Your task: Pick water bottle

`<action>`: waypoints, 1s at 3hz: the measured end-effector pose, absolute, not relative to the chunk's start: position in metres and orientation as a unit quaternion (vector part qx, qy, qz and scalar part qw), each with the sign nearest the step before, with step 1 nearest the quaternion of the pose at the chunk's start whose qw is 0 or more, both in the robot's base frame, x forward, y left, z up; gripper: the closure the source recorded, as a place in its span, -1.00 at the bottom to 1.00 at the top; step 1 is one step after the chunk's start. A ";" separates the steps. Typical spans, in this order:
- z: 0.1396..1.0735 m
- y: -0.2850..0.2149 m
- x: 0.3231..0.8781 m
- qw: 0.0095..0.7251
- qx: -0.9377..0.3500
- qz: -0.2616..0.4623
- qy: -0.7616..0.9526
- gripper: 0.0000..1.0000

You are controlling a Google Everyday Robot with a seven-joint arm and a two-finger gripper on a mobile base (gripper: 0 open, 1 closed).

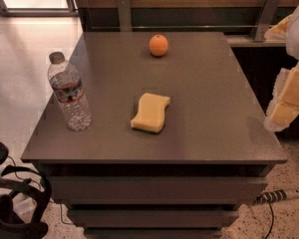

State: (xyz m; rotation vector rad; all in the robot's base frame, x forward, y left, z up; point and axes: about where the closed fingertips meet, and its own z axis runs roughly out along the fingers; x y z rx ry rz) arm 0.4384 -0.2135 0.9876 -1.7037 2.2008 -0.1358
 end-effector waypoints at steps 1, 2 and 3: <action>0.988 -0.213 0.438 0.177 -0.602 -0.048 0.777 -1.00; 0.992 -0.205 0.438 0.187 -0.605 -0.038 0.773 -1.00; 0.998 -0.177 0.437 0.223 -0.614 0.010 0.757 -1.00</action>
Offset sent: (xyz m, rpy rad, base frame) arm -0.0002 0.0154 0.0051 0.0443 0.0062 0.0317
